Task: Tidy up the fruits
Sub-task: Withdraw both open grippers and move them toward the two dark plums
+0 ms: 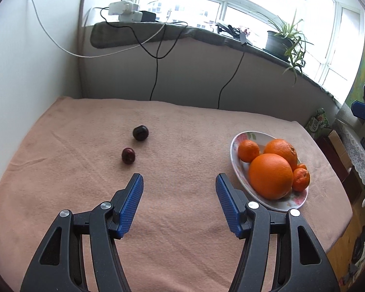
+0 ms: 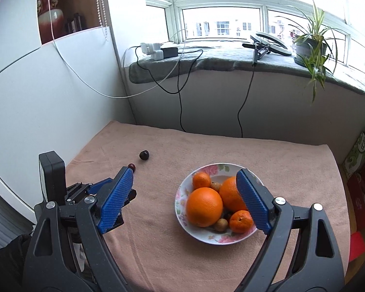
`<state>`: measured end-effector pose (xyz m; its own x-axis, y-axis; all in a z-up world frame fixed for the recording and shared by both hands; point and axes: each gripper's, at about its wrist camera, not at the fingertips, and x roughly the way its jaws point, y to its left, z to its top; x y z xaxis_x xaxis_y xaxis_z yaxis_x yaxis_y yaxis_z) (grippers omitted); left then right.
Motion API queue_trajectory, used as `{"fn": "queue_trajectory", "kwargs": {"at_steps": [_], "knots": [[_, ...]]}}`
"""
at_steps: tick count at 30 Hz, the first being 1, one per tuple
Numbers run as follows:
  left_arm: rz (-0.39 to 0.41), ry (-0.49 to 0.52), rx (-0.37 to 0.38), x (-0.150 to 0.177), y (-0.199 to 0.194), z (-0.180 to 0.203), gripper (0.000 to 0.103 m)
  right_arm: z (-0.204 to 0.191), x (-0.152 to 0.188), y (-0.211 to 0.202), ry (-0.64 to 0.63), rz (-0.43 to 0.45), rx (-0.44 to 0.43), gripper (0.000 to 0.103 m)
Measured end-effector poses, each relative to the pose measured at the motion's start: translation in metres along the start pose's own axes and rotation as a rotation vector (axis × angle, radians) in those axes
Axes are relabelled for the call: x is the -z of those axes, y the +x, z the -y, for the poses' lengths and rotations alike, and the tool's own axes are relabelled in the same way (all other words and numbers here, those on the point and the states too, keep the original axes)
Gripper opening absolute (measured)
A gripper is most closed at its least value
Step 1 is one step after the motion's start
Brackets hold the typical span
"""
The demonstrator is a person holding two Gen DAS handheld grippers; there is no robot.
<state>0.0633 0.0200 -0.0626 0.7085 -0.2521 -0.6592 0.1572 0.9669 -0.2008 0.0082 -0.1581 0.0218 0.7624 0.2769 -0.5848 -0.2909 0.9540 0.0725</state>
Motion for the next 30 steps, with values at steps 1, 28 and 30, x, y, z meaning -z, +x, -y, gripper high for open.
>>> {"fn": "queue_trajectory", "kwargs": {"at_steps": [1, 28, 30], "knots": [[-0.002, -0.011, -0.004, 0.000, 0.001, -0.005, 0.061, -0.006, -0.003, 0.003, -0.013, -0.004, -0.011, 0.089], [-0.025, -0.095, -0.028, -0.008, 0.026, -0.086, 0.061, -0.042, -0.046, 0.151, 0.050, -0.182, -0.207, 0.089], [-0.031, -0.085, -0.017, -0.008, 0.031, -0.084, 0.061, -0.044, -0.048, 0.165, 0.049, -0.203, -0.203, 0.089]]}}
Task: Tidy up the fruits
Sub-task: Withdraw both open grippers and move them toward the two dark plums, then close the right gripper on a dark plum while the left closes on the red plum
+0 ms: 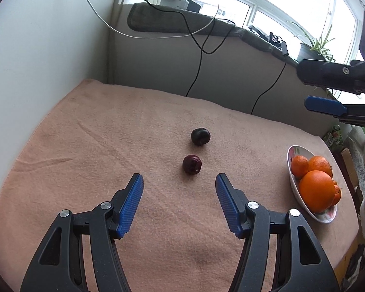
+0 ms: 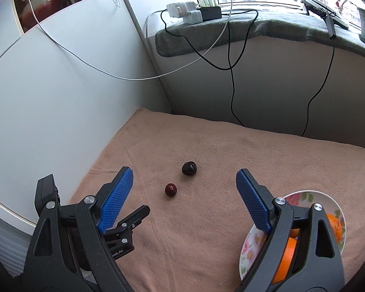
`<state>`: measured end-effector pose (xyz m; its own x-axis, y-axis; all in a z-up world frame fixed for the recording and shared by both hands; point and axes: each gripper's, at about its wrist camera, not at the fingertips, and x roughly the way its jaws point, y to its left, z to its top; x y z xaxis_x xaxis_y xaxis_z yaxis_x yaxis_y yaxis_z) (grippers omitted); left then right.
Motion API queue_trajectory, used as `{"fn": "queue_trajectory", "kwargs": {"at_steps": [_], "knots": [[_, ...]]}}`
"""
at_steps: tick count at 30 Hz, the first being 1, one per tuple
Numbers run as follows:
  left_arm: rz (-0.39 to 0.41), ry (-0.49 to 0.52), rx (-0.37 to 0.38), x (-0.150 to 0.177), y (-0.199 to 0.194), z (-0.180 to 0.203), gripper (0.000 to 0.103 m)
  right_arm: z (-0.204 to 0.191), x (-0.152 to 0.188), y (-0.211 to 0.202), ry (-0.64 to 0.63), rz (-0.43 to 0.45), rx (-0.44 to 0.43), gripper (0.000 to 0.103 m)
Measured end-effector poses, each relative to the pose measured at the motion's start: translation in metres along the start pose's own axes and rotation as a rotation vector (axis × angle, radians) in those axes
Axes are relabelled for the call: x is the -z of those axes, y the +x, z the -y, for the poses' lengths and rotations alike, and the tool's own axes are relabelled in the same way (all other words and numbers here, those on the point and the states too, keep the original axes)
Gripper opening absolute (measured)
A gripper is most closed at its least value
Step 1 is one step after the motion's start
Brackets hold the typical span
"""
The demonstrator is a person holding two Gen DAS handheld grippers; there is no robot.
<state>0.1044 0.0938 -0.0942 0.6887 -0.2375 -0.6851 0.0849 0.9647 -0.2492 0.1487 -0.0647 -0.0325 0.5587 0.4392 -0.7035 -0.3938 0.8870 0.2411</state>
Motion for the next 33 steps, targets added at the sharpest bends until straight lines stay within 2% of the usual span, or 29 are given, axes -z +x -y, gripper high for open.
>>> {"fn": "queue_trajectory", "kwargs": {"at_steps": [10, 16, 18, 23, 26, 31, 33], "knots": [[-0.021, 0.026, 0.029, -0.006, 0.019, 0.005, 0.058, 0.003, -0.016, 0.049, 0.015, -0.081, 0.015, 0.089], [-0.039, 0.040, 0.044, -0.011, 0.030, 0.005, 0.051, 0.009, -0.022, 0.075, 0.039, -0.128, 0.028, 0.089], [-0.050, 0.034, 0.057, -0.013, 0.033, 0.003, 0.046, 0.013, -0.024, 0.084, 0.056, -0.149, 0.030, 0.089], [-0.070, 0.021, 0.083, -0.015, 0.037, 0.000, 0.045, 0.020, -0.026, 0.102, 0.075, -0.184, 0.035, 0.089], [-0.080, 0.019, 0.090, -0.017, 0.041, 0.000, 0.045, 0.021, -0.026, 0.111, 0.077, -0.212, 0.039, 0.082], [-0.105, 0.017, 0.099, -0.017, 0.047, 0.001, 0.041, 0.018, -0.022, 0.130, 0.076, -0.268, 0.041, 0.079], [-0.111, 0.012, 0.103, -0.017, 0.048, 0.000, 0.039, 0.019, -0.021, 0.136, 0.081, -0.282, 0.044, 0.070]]}}
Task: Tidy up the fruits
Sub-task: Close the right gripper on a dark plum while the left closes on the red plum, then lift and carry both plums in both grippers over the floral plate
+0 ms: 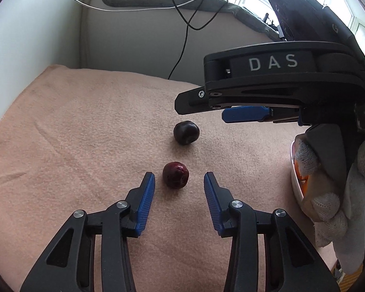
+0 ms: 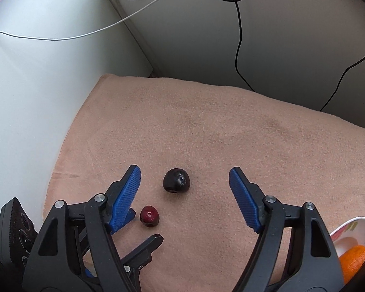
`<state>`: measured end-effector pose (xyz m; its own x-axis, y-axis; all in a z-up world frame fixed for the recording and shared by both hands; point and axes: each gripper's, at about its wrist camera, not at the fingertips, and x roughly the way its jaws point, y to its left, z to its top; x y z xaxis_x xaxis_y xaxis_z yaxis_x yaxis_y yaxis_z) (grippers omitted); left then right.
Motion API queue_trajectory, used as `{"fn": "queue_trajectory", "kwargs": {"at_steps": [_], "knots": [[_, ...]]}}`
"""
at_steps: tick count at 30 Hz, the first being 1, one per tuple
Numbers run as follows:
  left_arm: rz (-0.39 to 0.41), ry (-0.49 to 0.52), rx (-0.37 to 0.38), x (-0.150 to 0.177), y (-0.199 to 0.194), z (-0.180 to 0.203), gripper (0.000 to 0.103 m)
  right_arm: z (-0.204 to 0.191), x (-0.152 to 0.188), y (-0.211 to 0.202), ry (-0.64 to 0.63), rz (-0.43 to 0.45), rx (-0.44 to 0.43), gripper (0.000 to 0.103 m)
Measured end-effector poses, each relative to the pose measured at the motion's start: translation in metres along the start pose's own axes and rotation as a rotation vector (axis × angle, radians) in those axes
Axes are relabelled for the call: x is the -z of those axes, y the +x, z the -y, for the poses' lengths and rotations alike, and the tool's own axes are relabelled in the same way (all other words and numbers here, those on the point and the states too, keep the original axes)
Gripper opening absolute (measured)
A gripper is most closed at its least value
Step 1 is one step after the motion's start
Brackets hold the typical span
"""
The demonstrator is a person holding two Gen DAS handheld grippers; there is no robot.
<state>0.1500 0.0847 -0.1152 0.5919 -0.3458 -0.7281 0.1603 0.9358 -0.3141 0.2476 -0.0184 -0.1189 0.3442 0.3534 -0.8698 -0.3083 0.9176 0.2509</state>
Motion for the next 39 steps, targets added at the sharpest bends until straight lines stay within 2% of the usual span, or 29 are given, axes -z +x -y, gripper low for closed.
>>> {"fn": "queue_trajectory", "kwargs": {"at_steps": [10, 14, 16, 24, 29, 39], "knots": [[-0.034, -0.003, 0.009, -0.006, 0.005, 0.004, 0.039, -0.002, -0.002, 0.013, 0.007, -0.038, -0.005, 0.058], [-0.039, -0.005, 0.007, -0.014, 0.010, 0.004, 0.039, -0.004, -0.002, 0.020, 0.010, -0.059, -0.005, 0.047], [-0.042, 0.001, 0.002, -0.022, 0.019, 0.010, 0.039, -0.005, -0.001, 0.023, 0.010, -0.066, -0.002, 0.047], [-0.037, 0.004, -0.027, -0.033, 0.026, 0.014, 0.023, -0.007, 0.002, 0.023, -0.001, -0.069, -0.020, 0.028], [-0.032, 0.004, -0.030, -0.029, 0.032, 0.010, 0.022, -0.012, 0.006, 0.021, -0.020, -0.061, -0.013, 0.028], [-0.004, 0.019, -0.031, -0.012, 0.008, 0.014, 0.022, -0.007, 0.013, -0.003, -0.001, -0.020, -0.054, 0.027]]}}
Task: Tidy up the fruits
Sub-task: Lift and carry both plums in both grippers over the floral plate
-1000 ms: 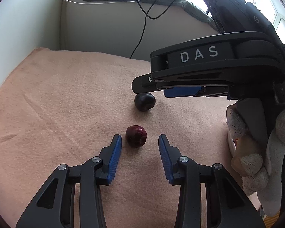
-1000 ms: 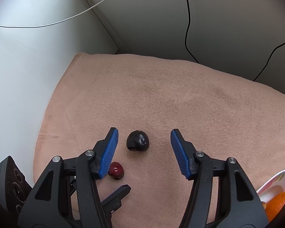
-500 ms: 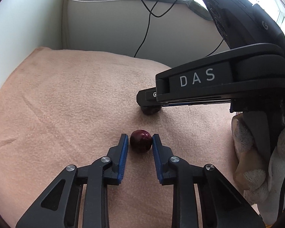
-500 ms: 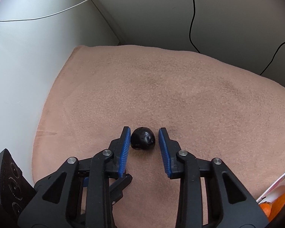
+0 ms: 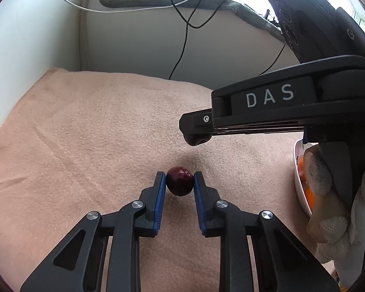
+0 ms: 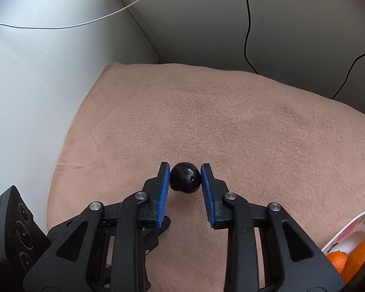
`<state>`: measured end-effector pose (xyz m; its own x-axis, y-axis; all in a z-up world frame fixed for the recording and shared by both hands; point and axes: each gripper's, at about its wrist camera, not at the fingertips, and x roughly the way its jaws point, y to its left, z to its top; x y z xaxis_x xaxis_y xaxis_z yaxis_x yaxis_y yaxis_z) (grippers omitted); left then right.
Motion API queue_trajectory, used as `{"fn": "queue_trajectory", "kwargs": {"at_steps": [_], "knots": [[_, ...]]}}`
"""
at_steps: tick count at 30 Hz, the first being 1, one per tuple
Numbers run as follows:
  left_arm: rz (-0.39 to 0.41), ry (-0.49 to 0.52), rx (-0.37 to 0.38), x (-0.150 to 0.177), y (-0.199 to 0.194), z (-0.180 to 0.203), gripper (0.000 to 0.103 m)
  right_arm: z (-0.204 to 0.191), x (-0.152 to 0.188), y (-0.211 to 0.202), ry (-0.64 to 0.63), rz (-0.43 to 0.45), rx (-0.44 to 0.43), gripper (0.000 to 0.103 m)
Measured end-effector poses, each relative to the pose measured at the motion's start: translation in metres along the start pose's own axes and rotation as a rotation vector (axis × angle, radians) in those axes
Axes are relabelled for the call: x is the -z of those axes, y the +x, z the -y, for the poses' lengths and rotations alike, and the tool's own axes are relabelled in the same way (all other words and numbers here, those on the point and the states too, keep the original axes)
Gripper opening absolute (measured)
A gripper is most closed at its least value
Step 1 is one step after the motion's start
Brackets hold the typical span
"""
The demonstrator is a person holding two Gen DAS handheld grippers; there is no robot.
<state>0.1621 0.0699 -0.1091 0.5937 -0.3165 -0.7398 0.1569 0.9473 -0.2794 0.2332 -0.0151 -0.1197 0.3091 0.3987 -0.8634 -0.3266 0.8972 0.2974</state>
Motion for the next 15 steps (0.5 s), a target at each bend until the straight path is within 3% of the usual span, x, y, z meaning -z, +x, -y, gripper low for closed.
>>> {"fn": "queue_trajectory", "kwargs": {"at_steps": [15], "knots": [[0.045, 0.030, 0.032, 0.008, -0.043, 0.027, 0.022, 0.015, 0.015, -0.054, -0.015, 0.082, -0.032, 0.027]]}}
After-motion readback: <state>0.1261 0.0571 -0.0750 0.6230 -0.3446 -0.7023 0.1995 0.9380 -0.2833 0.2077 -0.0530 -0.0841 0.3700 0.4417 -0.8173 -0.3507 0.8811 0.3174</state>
